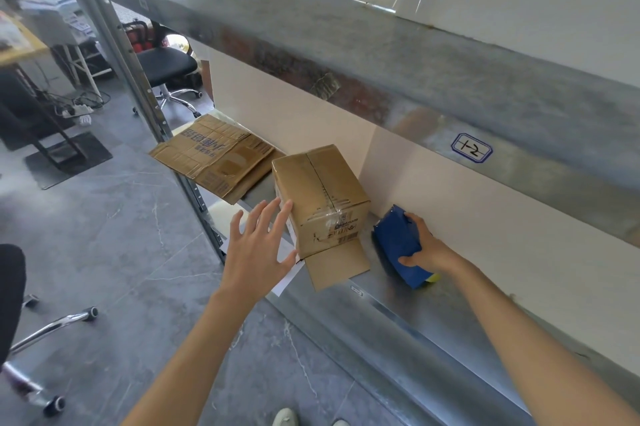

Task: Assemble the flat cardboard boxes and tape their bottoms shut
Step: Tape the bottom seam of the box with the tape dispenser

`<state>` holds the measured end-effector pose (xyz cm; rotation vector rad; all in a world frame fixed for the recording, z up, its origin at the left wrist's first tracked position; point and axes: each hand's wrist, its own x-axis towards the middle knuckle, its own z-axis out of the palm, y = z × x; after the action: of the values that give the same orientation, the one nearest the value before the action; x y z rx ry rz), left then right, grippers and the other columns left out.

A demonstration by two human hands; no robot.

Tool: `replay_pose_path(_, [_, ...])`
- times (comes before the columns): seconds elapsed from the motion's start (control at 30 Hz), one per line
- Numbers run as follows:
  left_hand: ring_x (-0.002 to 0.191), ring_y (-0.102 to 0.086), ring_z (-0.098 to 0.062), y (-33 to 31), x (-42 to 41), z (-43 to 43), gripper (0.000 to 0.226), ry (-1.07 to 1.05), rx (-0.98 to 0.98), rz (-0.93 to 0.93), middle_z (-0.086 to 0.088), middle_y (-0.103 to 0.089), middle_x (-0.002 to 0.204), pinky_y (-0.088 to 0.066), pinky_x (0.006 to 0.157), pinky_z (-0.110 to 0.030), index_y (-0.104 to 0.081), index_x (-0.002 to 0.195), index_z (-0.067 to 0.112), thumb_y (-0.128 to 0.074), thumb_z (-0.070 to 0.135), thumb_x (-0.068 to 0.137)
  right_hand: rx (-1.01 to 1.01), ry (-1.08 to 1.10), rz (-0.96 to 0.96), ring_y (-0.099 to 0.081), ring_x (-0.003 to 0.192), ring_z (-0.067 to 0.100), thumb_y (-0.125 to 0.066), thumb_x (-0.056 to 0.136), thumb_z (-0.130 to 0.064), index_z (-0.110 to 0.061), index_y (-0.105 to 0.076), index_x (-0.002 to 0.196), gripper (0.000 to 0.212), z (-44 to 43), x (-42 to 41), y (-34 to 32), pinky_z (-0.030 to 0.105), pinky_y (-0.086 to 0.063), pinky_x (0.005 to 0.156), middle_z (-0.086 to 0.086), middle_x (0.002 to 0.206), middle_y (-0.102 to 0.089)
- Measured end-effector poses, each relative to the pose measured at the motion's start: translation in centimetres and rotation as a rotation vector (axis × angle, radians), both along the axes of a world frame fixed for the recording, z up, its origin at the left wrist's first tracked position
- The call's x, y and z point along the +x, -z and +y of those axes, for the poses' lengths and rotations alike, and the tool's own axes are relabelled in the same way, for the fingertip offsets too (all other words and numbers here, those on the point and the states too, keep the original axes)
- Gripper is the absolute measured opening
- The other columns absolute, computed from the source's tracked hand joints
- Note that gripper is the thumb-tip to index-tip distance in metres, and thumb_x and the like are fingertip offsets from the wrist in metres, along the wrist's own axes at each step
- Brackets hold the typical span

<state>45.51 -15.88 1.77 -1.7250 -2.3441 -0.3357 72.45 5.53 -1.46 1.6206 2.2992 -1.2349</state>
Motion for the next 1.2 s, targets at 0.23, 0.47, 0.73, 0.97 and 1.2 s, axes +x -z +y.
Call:
replay_pose_path(0.23, [0.136, -0.045, -0.028, -0.4, 0.0, -0.1, 0.075, 0.008, 0.03, -0.058, -0.006, -0.05, 0.146, -0.029, 0.112, -0.055, -0.048, 0.144, 0.017, -0.074, 0.047, 0.08, 0.156, 0.071, -0.036, -0.058, 0.095, 0.027, -0.065, 0.086, -0.027, -0.048, -0.015, 0.147, 0.081, -1.5, -0.4, 0.0, 0.04, -0.052, 0.079, 0.007, 0.129, -0.057])
replay_pose_path(0.47, [0.129, -0.05, -0.024, -1.4, 0.4, 0.5, 0.056, 0.139, 0.229, -0.227, -0.001, -0.056, 0.139, -0.035, 0.108, -0.042, -0.057, 0.135, 0.016, -0.076, 0.03, 0.084, 0.405, -0.126, -0.029, -0.062, 0.072, 0.019, -0.067, 0.087, -0.04, -0.049, -0.026, 0.138, 0.066, -4.3, 2.2, -3.7, 0.034, -0.049, 0.063, -0.001, 0.094, -0.066])
replay_pose_path(0.73, [0.11, -0.058, -0.011, -4.4, 3.3, 3.3, 0.037, 0.293, 0.21, -0.459, 0.015, -0.065, 0.115, -0.04, 0.09, -0.028, -0.062, 0.128, 0.029, -0.068, 0.03, 0.091, 0.486, -0.344, 0.025, -0.061, 0.079, 0.014, -0.066, 0.087, -0.046, -0.068, -0.013, 0.133, 0.074, -7.3, 2.8, -8.9, 0.033, -0.051, 0.075, -0.01, 0.106, -0.065])
replay_pose_path(0.97, [0.123, -0.052, -0.007, -5.6, 3.3, 4.2, 0.046, 0.466, 0.052, -0.658, 0.015, -0.059, 0.131, -0.043, 0.103, -0.035, -0.057, 0.134, 0.03, -0.065, 0.012, 0.091, 0.515, -0.468, 0.045, -0.059, 0.082, 0.012, -0.066, 0.087, -0.048, -0.069, -0.012, 0.134, 0.075, -8.6, 1.2, -10.6, 0.03, -0.049, 0.077, -0.018, 0.12, -0.06])
replay_pose_path(1.2, [0.11, -0.06, 0.005, -5.7, 2.6, 3.5, 0.055, 0.483, 0.029, -0.885, 0.02, -0.068, 0.113, -0.044, 0.095, -0.01, -0.067, 0.116, 0.03, -0.053, -0.013, 0.084, 0.529, -0.53, 0.062, -0.058, 0.083, 0.012, -0.065, 0.088, -0.048, -0.069, -0.011, 0.134, 0.074, -9.5, 0.2, -11.0, 0.031, -0.049, 0.079, -0.019, 0.121, -0.06])
